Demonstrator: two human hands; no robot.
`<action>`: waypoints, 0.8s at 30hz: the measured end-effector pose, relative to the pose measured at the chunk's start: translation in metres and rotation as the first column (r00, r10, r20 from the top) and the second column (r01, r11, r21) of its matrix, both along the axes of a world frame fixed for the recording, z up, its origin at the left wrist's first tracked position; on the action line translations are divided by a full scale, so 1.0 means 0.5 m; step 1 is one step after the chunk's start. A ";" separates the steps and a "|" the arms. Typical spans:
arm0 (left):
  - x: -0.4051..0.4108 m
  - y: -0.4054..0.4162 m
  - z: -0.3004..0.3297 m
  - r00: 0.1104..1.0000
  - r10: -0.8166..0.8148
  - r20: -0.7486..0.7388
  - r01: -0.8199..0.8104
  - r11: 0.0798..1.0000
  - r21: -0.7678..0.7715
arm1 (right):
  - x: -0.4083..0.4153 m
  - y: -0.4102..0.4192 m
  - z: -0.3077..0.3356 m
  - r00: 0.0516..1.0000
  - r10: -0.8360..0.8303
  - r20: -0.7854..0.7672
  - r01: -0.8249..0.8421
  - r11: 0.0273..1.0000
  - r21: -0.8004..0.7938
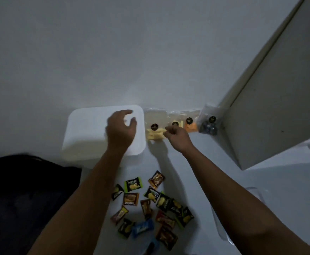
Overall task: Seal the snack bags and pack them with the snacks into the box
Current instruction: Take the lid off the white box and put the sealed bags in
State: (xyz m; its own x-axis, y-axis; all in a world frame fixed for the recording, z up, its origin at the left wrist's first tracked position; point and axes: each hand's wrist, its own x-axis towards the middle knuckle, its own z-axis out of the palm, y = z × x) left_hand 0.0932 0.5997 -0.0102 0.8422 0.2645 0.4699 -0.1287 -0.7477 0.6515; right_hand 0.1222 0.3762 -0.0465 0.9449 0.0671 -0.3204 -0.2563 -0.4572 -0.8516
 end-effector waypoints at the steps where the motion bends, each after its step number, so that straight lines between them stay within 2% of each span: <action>1: -0.015 0.058 -0.001 0.993 0.114 0.008 -0.114 0.987 0.115 | -0.008 0.034 0.010 0.999 0.022 -0.031 -0.021 1.000 0.008; 3: -0.048 0.165 -0.015 0.915 0.358 -0.187 -0.315 0.922 0.224 | -0.025 0.094 0.025 0.992 0.005 -0.128 0.001 0.999 0.045; 5: -0.085 0.262 -0.041 0.728 0.483 -0.486 -0.412 0.876 0.253 | -0.046 0.142 0.035 0.970 -0.009 -0.243 0.026 0.997 0.066; 6: -0.103 0.303 -0.053 0.650 0.461 -0.604 -0.429 0.879 0.208 | -0.055 0.162 0.037 0.960 -0.001 -0.281 0.020 0.998 0.066; 7: -0.117 0.337 -0.058 0.620 0.375 -0.689 -0.434 0.896 0.097 | -0.064 0.178 0.040 0.954 0.009 -0.300 0.011 0.998 0.067; 8: -0.127 0.363 -0.063 0.640 0.262 -0.723 -0.440 0.896 -0.065 | -0.071 0.192 0.040 0.954 0.008 -0.299 0.014 0.997 0.072; 10: -0.144 0.384 -0.062 0.723 0.117 -0.681 -0.410 0.866 -0.287 | -0.083 0.213 0.039 0.971 -0.024 -0.237 0.038 0.998 0.056; 13: -0.159 0.397 -0.066 0.765 0.147 -0.627 -0.426 0.846 -0.321 | -0.092 0.233 0.040 0.990 -0.084 -0.112 0.082 0.996 -0.016; 18: -0.163 0.397 -0.055 0.813 0.204 -0.546 -0.517 0.685 -0.513 | -0.105 0.245 0.058 0.989 -0.151 -0.003 0.151 0.988 -0.019; 21: -0.162 0.400 -0.051 0.829 0.218 -0.515 -0.526 0.619 -0.583 | -0.101 0.241 0.061 0.985 -0.171 -0.017 0.171 0.985 0.025; 24: -0.163 0.394 -0.056 0.820 0.261 -0.509 -0.547 0.617 -0.565 | -0.099 0.237 0.065 0.978 -0.187 -0.097 0.198 0.972 0.125</action>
State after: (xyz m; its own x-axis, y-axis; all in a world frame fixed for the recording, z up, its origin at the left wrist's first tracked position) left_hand 0.0116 0.7966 -0.0383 0.6244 0.7319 -0.2728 0.4119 -0.0119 0.9111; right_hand 0.0728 0.4948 -0.0142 0.9143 -0.0661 -0.3995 -0.4015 -0.2758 -0.8733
